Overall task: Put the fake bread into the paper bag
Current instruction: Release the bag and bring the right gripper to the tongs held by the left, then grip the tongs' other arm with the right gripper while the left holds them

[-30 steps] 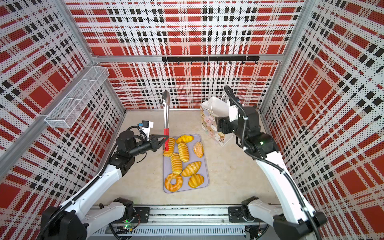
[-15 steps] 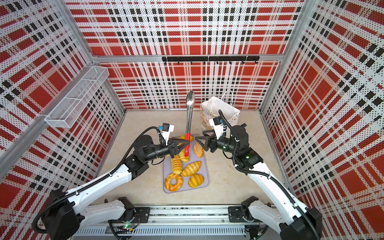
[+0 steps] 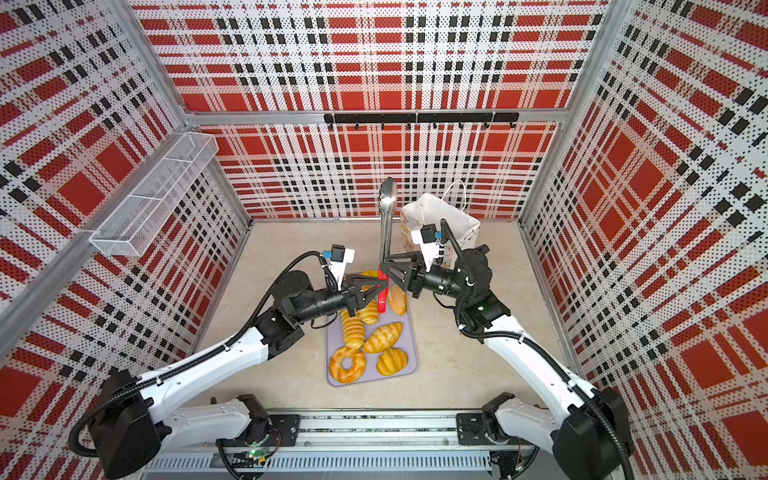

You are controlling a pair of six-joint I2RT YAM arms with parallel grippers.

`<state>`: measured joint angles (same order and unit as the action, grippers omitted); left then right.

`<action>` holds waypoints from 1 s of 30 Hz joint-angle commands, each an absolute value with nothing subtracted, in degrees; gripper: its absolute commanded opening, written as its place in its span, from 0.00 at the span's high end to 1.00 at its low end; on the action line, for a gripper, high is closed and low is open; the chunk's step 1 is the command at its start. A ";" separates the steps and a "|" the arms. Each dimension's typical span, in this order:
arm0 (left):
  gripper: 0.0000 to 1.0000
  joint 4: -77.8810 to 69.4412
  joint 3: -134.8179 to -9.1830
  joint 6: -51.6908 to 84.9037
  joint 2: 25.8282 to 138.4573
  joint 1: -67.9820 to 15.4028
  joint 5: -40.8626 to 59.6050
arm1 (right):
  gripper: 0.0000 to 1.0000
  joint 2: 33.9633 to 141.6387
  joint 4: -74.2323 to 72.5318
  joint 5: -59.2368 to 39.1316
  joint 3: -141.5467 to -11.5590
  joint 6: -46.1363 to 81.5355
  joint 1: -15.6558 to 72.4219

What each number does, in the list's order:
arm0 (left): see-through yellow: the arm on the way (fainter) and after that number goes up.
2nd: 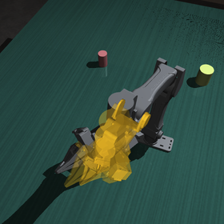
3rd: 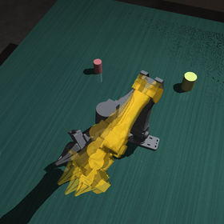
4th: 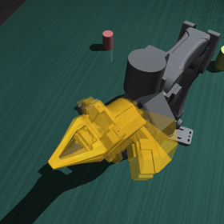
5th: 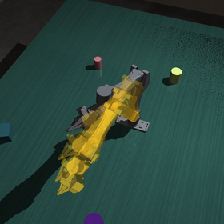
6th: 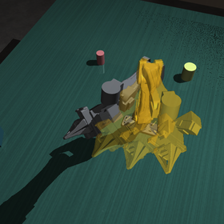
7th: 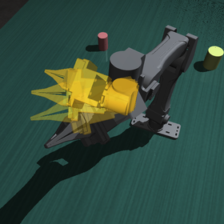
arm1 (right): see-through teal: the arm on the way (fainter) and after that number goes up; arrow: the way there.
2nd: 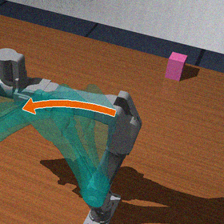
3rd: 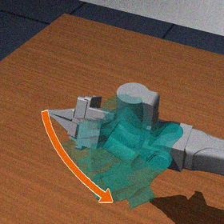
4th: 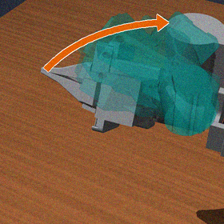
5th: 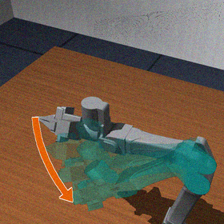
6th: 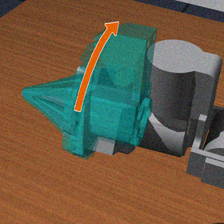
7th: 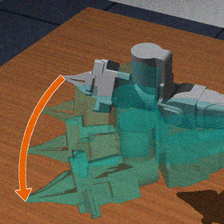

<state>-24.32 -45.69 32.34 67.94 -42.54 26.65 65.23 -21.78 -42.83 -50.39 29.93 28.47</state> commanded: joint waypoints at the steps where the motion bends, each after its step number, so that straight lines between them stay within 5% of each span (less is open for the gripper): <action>1: 1.00 -29.26 -47.03 31.51 68.05 -42.98 28.81 | 0.71 66.24 -27.59 -45.44 -49.91 31.11 29.17; 7: 0.99 -33.30 -46.66 31.78 68.45 -42.97 33.93 | 0.79 69.01 -31.88 -48.99 -50.61 31.29 30.26; 12: 0.87 -33.39 -45.89 31.77 67.41 -41.91 34.19 | 1.00 70.05 -31.55 -49.42 -51.93 32.17 30.40; 15: 0.68 -35.14 -43.89 33.69 65.22 -39.48 35.95 | 1.00 70.07 -27.38 -48.40 -53.40 27.79 30.39; 20: 0.49 -35.33 -41.12 35.97 59.35 -32.06 38.20 | 1.00 70.07 -22.93 -47.25 -55.64 25.66 30.32; 30: 0.42 -34.80 -51.16 34.30 65.76 -27.95 42.50 | 1.00 73.30 -22.23 -54.99 -57.57 26.27 30.37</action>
<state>-33.71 -48.45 35.53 63.72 -28.10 40.45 72.95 -20.34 -51.68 -56.95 26.65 30.20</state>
